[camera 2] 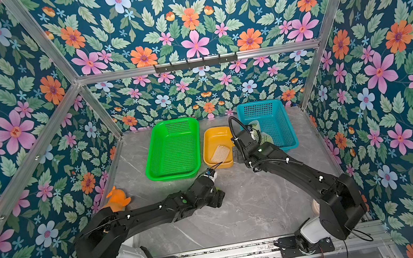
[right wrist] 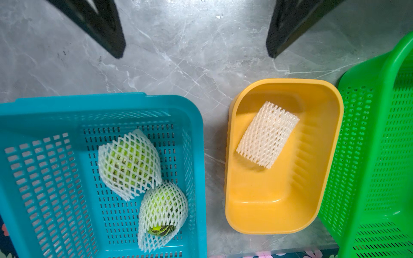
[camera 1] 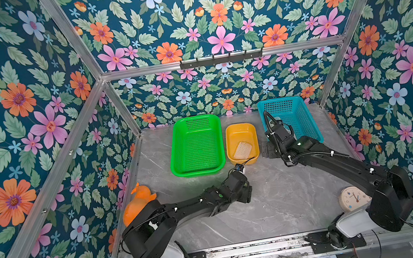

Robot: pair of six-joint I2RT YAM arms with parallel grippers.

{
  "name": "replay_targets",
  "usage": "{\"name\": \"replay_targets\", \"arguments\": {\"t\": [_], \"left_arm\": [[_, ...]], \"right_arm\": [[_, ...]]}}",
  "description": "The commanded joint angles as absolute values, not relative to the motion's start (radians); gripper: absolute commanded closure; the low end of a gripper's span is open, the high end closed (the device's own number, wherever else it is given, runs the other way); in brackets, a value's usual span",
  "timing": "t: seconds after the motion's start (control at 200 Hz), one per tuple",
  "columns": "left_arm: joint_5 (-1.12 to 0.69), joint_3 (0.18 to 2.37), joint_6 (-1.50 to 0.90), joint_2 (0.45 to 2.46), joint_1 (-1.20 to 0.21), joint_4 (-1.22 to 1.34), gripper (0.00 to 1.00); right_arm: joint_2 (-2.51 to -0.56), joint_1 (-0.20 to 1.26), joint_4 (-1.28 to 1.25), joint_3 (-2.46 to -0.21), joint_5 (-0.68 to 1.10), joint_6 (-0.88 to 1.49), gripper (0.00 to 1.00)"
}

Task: Sleeve custard apples in foam nets
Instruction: Place the custard apple at the center of the board.

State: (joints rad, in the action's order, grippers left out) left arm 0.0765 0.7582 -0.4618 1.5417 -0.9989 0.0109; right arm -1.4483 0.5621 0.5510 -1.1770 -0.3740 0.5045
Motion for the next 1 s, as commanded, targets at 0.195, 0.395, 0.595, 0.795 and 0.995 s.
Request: {"name": "replay_targets", "arguments": {"t": [0.195,0.395,0.595,0.795,0.995], "left_arm": [[0.078,0.772,-0.442,1.603,-1.006,0.018,0.23],[0.092,0.785,-0.446,1.607,-1.006,0.0,0.05],[0.106,0.8,-0.468,1.546,-1.006,-0.02,0.0],[0.194,0.832,-0.461,1.411,-0.982,-0.067,0.0],[0.405,0.864,-0.475,1.311,-0.932,-0.137,0.0]], "right_arm": [[-1.445,0.563,0.548,-1.188,-0.4,0.511,0.01],[-1.459,0.563,0.562,-1.203,-0.389,0.505,0.01],[-1.463,0.563,0.568,-1.21,-0.38,0.494,0.01],[-1.492,0.563,0.561,-1.261,-0.322,0.458,0.01],[-1.577,0.563,0.561,-1.349,-0.226,0.423,0.01]]}}
